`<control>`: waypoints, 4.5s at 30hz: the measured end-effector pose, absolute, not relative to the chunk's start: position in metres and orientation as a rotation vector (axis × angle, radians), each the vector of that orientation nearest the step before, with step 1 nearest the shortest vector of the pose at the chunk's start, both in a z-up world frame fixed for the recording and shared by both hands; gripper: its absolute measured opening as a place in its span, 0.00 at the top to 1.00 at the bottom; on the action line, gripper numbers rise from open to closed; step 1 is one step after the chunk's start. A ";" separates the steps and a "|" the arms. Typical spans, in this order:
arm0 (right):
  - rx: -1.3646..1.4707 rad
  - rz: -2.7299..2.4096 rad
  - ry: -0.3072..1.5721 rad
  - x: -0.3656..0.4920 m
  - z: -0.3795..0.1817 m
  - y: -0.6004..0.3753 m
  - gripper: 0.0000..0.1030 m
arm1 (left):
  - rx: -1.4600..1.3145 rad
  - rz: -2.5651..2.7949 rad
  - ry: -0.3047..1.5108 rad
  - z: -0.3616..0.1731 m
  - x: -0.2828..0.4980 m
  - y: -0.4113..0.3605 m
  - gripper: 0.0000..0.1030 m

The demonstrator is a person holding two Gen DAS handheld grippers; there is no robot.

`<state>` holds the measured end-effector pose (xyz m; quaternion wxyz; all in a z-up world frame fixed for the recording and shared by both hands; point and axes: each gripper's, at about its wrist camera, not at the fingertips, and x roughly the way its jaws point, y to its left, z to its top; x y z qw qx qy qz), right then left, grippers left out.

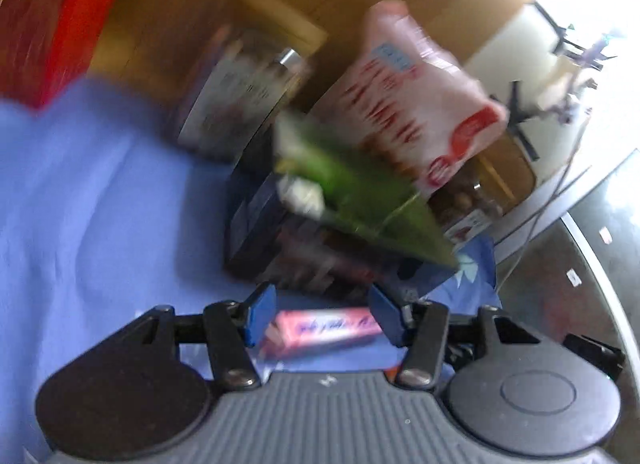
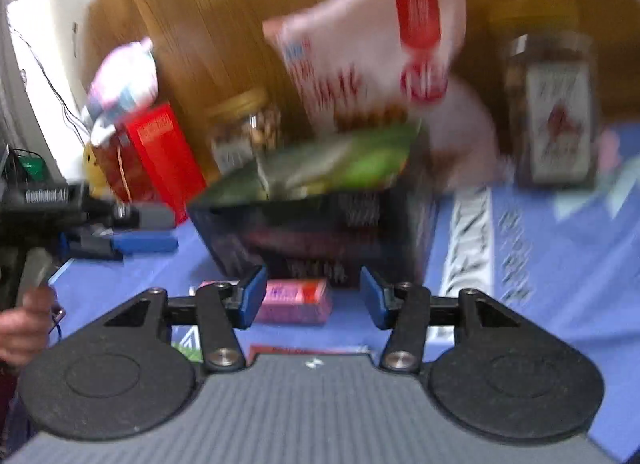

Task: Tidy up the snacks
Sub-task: 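Grasp the pink candy box with the left tool, then carry the pink candy box into the tin box and release it, then grasp the clear bag of nuts with the left tool and lift it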

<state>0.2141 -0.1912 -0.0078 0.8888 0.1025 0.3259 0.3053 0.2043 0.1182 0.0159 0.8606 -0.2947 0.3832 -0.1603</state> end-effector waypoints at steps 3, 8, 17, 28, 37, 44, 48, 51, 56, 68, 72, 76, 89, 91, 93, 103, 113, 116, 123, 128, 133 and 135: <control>0.171 0.616 0.707 0.219 -0.015 -0.178 0.47 | -0.614 -0.322 0.818 0.004 0.207 0.115 0.50; 0.122 0.615 0.746 0.222 -0.020 -0.160 0.47 | -0.637 -0.328 0.839 -0.007 0.207 0.113 0.50; 0.032 0.626 0.732 0.195 -0.017 -0.127 0.51 | -0.628 -0.282 0.801 0.000 0.198 0.121 0.51; -0.036 0.705 0.729 0.179 -0.019 -0.092 0.55 | -0.600 -0.223 0.732 0.012 0.172 0.153 0.53; -0.096 0.725 0.716 0.180 -0.012 -0.089 0.54 | -0.612 -0.243 0.684 0.026 0.158 0.179 0.54; -0.107 0.731 0.738 0.188 -0.024 -0.083 0.54 | -0.608 -0.234 0.795 -0.003 0.170 0.175 0.54; -0.113 0.727 0.734 0.191 -0.024 -0.082 0.55 | -0.619 -0.240 0.811 -0.009 0.176 0.168 0.55; -0.119 0.711 0.727 0.191 -0.022 -0.084 0.62 | -0.596 -0.236 0.796 0.000 0.174 0.165 0.59; -0.089 0.700 0.653 0.182 -0.002 -0.093 0.62 | -0.581 -0.266 0.726 0.032 0.168 0.162 0.59; -0.088 0.552 0.472 0.216 0.047 -0.135 0.62 | -0.434 -0.371 0.613 0.096 0.236 0.105 0.59; -0.099 0.492 0.496 0.240 0.039 -0.148 0.61 | -0.432 -0.380 0.678 0.078 0.274 0.084 0.59; -0.112 0.456 0.507 0.253 0.030 -0.153 0.59 | -0.461 -0.370 0.740 0.053 0.300 0.073 0.60; 0.037 0.455 0.405 0.209 0.050 -0.197 0.54 | -0.452 -0.481 0.664 0.086 0.253 0.064 0.59; 0.065 0.506 0.424 0.180 0.047 -0.210 0.53 | -0.427 -0.512 0.679 0.086 0.228 0.063 0.59; 0.078 0.533 0.477 0.152 0.035 -0.220 0.51 | -0.428 -0.548 0.730 0.074 0.207 0.058 0.59; 0.106 0.511 0.661 0.102 -0.017 -0.231 0.27 | -0.502 -0.606 0.983 0.013 0.162 0.038 0.59; 0.180 0.653 0.704 0.092 -0.014 -0.220 0.34 | -0.540 -0.565 1.008 -0.003 0.151 0.039 0.54; 0.161 0.605 0.695 0.100 -0.015 -0.221 0.35 | -0.537 -0.564 1.004 -0.002 0.153 0.036 0.54; 0.064 0.590 0.648 0.096 -0.013 -0.209 0.56 | -0.518 -0.572 0.991 0.001 0.159 0.023 0.60; 0.108 0.565 0.580 0.091 0.002 -0.217 0.71 | -0.544 -0.615 0.926 0.023 0.149 0.029 0.64; 0.098 0.615 0.498 0.097 0.025 -0.205 0.71 | -0.537 -0.615 0.825 0.051 0.148 0.037 0.64; 0.080 0.618 0.474 0.105 0.032 -0.196 0.71 | -0.529 -0.601 0.794 0.060 0.153 0.041 0.64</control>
